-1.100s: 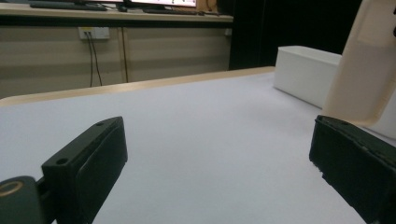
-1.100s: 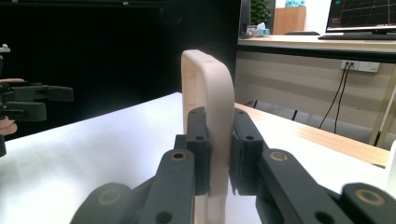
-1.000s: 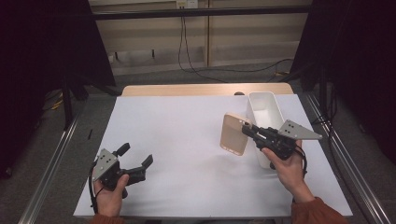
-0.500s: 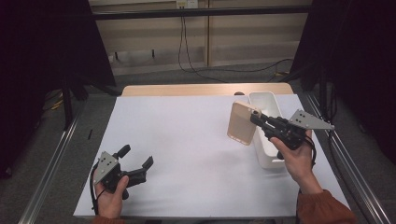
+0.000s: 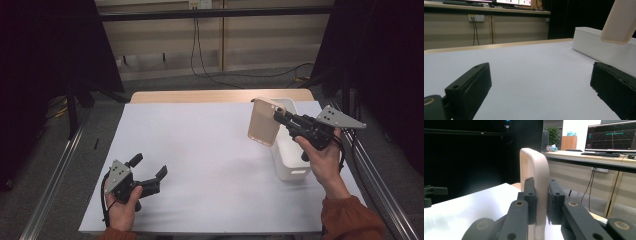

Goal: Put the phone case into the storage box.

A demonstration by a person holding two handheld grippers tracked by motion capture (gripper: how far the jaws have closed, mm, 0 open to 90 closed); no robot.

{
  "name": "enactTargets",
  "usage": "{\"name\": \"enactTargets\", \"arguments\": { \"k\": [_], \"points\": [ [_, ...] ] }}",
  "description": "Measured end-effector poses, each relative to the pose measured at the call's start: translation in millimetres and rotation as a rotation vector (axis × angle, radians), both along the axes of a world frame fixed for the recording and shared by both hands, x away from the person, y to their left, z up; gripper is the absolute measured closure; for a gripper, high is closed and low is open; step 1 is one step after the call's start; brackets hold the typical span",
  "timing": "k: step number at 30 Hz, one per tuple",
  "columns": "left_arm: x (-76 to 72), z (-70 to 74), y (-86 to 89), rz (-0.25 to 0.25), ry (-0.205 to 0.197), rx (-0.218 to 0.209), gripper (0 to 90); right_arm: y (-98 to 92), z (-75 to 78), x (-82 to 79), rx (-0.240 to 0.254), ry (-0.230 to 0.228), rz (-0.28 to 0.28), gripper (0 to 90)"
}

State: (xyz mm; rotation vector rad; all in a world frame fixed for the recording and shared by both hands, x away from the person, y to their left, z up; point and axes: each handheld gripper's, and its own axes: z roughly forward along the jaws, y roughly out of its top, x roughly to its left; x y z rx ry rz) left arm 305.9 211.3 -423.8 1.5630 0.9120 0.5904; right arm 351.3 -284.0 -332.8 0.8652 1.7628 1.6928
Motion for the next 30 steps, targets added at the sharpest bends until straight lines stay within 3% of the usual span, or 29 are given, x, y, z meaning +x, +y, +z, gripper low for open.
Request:
{"name": "enactTargets", "arguments": {
  "k": [7,14,30],
  "points": [
    [-0.1,0.4,-0.7,-0.006,-0.01,0.01,3.0,-10.6,9.8,5.2,0.01,-0.016,-0.02,80.7],
    [2.5,-0.4,0.6,-0.01,0.01,-0.022,2.3,-18.1,17.6,10.6,0.005,-0.029,-0.018,80.7],
    [1.7,0.8,0.6,-0.009,-0.006,0.008,2.0,-42.8,31.2,25.3,0.0,-0.047,-0.06,80.6]
  ]
}}
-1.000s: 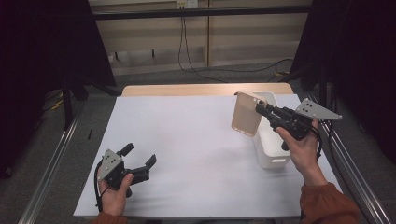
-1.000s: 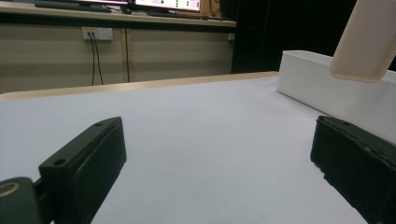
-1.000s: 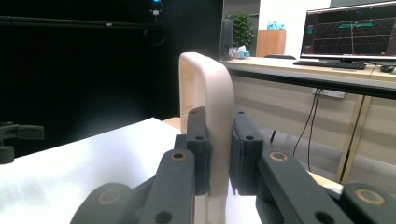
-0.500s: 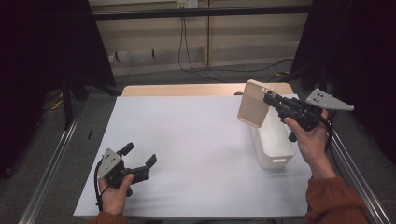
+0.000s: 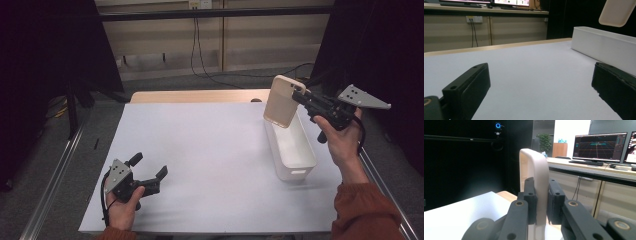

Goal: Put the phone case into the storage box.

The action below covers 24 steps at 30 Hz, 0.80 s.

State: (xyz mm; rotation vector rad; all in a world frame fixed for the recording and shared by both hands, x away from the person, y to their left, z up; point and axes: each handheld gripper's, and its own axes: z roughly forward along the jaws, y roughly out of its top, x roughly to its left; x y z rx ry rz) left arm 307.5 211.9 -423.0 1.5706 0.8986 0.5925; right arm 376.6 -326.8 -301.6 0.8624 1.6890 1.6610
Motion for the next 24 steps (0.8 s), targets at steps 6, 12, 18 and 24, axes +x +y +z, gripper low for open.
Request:
{"name": "enactTargets", "arguments": {
  "k": [6,12,18,24],
  "points": [
    [0.2,-1.2,0.7,-0.006,0.009,0.016,2.1,-12.4,3.7,5.7,-0.011,-0.005,-0.029,80.7],
    [1.6,-2.1,1.7,0.005,0.016,0.021,2.4,-21.6,-0.8,13.3,-0.027,-0.004,-0.059,80.6],
    [3.6,-3.6,3.5,-0.001,0.043,0.032,2.5,-26.1,-8.5,22.3,-0.038,0.014,-0.081,80.7],
    [3.7,-2.0,3.0,-0.007,0.035,0.04,2.5,-25.6,-15.0,30.9,-0.041,0.029,-0.084,80.6]
  ]
}}
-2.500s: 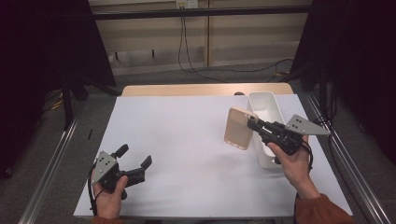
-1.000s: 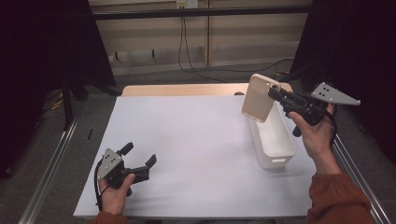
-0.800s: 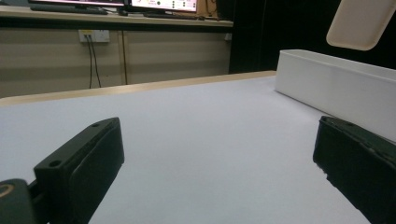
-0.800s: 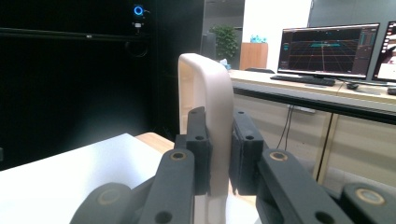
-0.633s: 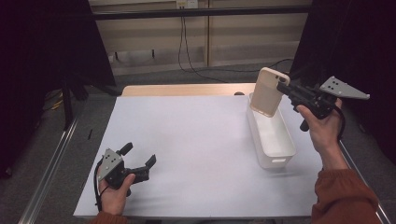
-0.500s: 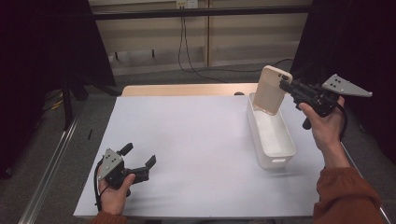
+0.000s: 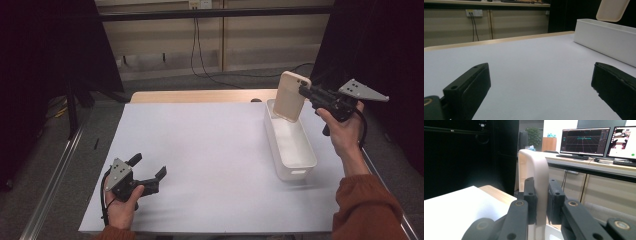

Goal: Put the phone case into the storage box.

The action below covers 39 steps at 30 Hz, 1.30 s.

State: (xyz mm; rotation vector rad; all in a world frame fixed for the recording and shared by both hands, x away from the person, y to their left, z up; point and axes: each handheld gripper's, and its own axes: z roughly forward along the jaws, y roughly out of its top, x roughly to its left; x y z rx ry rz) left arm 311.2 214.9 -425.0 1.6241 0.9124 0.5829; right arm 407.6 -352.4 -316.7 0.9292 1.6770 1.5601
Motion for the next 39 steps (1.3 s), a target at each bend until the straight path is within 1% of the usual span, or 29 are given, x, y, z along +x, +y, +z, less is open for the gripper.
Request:
{"name": "enactTargets", "arguments": {
  "k": [6,9,15,16,20,21,27,28,31,33,34,39],
  "points": [
    [0.0,0.5,-0.5,-0.001,0.0,0.004,2.5,-1.0,-6.7,10.6,-0.003,0.017,-0.01,80.6],
    [-0.2,-0.1,-1.4,0.008,0.005,0.011,2.6,-3.2,-10.4,15.1,-0.009,0.023,-0.013,80.7],
    [0.5,-1.2,-4.3,-0.005,0.009,0.011,2.6,-8.4,-17.3,22.0,-0.008,0.036,-0.015,80.7],
    [0.8,-1.2,-4.4,-0.008,0.007,0.019,2.6,-9.1,-18.8,23.4,-0.012,0.038,-0.014,80.7],
    [0.6,-1.3,-5.3,-0.01,0.007,0.025,2.6,-11.4,-27.1,29.6,-0.009,0.052,-0.007,80.7],
    [0.5,-1.4,-5.1,-0.009,0.008,0.029,2.6,-12.2,-29.5,30.9,-0.011,0.054,-0.012,80.7],
    [0.4,-1.5,-5.4,-0.012,0.008,0.028,2.6,-13.8,-36.1,37.4,-0.001,0.066,-0.013,80.7],
    [0.3,-1.5,-5.9,-0.014,0.009,0.024,2.6,-14.0,-37.2,38.5,-0.005,0.067,-0.015,80.7],
    [0.7,-1.6,-5.8,-0.019,0.007,0.032,2.6,-13.7,-41.7,42.3,-0.011,0.074,-0.015,80.7],
    [0.4,-1.7,-5.9,-0.013,0.008,0.026,3.0,-13.3,-45.5,45.3,-0.011,0.079,-0.017,80.7],
    [0.3,-1.9,-6.0,-0.007,0.008,0.022,3.0,-12.9,-46.6,46.1,-0.003,0.082,-0.02,80.7],
    [1.3,-2.8,-5.1,-0.001,0.014,0.021,3.0,-11.8,-53.0,52.6,0.003,0.094,-0.032,80.7]
  ]
}}
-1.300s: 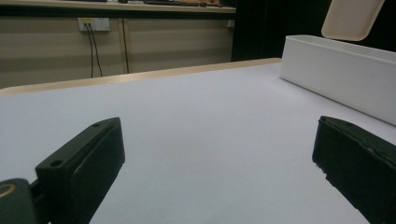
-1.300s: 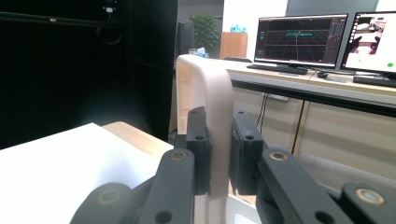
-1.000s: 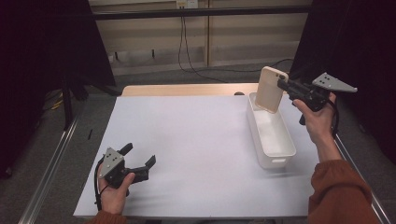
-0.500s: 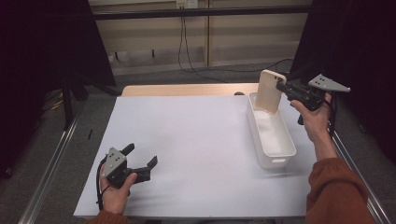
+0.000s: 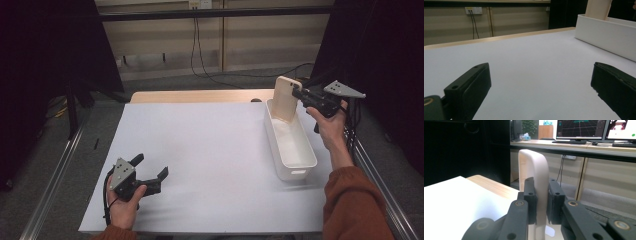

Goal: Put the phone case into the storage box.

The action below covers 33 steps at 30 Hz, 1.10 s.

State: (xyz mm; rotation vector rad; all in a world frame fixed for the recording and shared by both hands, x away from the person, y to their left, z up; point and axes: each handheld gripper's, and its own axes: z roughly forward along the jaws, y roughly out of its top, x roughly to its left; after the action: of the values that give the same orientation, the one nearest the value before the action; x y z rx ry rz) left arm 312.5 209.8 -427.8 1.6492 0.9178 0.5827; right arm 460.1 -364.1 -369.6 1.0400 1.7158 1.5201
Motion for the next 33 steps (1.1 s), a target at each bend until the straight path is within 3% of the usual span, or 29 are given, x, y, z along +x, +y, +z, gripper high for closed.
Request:
{"name": "enactTargets", "arguments": {
  "k": [11,25,33],
  "points": [
    [1.0,-0.6,0.9,-0.002,0.0,0.014,3.3,4.5,-14.8,11.0,-0.025,0.029,0.005,80.7],
    [2.2,-1.3,0.3,0.004,0.003,0.022,3.5,4.9,-26.4,18.8,-0.02,0.042,0.012,80.7],
    [2.9,-1.9,-0.3,0.001,0.004,0.023,3.5,3.3,-31.1,26.0,-0.055,0.056,0.009,80.7]
  ]
}}
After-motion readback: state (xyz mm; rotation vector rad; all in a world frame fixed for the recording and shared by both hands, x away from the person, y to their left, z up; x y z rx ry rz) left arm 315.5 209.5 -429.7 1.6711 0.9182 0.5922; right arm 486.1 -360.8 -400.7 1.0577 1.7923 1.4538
